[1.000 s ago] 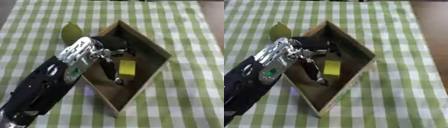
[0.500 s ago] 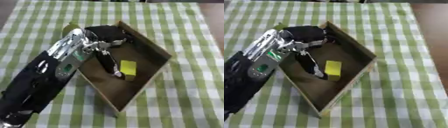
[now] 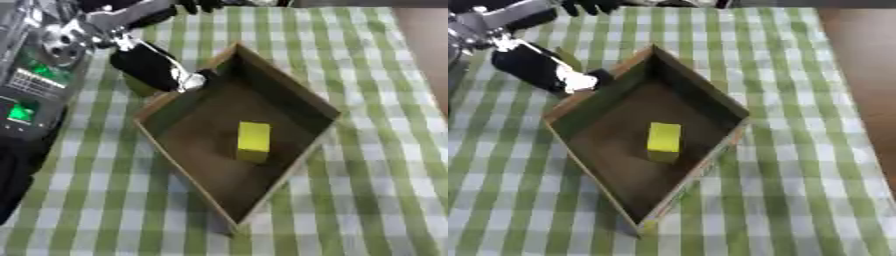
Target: Pick up objects on the table and place them in the box.
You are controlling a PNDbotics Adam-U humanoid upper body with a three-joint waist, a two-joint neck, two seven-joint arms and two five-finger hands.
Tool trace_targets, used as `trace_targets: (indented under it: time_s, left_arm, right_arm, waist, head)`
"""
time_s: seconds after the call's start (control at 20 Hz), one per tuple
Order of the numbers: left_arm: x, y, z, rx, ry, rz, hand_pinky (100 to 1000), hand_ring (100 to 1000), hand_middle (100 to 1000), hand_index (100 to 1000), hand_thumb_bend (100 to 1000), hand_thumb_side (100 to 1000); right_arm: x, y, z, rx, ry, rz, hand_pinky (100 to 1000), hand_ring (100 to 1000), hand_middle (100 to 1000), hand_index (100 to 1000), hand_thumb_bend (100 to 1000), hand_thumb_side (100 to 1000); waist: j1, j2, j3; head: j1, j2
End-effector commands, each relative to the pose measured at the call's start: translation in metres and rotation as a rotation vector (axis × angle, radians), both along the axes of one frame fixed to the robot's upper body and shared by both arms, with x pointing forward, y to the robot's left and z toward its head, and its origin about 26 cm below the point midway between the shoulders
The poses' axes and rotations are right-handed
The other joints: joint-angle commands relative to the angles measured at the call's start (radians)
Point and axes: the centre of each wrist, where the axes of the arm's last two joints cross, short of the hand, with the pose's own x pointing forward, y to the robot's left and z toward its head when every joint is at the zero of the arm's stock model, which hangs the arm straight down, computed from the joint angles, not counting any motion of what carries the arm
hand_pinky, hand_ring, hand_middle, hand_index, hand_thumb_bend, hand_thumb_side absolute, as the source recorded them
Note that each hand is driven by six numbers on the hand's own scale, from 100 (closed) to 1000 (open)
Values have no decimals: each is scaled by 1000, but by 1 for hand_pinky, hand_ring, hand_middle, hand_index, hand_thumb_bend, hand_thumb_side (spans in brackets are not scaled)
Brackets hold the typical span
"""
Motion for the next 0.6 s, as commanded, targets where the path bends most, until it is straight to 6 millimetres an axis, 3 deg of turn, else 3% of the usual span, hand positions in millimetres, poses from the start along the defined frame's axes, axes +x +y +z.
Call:
trace_targets:
  time_s: [0.05, 0.25, 0.6]
  left_arm:
    - [8, 35, 14, 2, 5, 108, 808, 846, 801, 910, 525, 363]
    - [32, 63, 12, 34, 26, 227, 812, 849, 795, 901, 543, 305]
    - [68, 81, -8, 20, 120, 316, 806, 848, 792, 896, 518, 277]
  right_arm:
    - [-6, -3, 12, -33, -38, -24, 894, 647, 624, 834, 100, 441]
    - [-6, -3, 12, -35, -37, -26, 894, 646, 623, 834, 100, 443]
    - [-6, -3, 11, -34, -37, -26, 895, 645, 622, 834, 100, 447]
  waist:
    - [0, -28, 1]
    - [-1, -27, 2]
    - [-3, -25, -2]
  head:
    - [-8, -12]
    - [-10, -13]
    - [-2, -14]
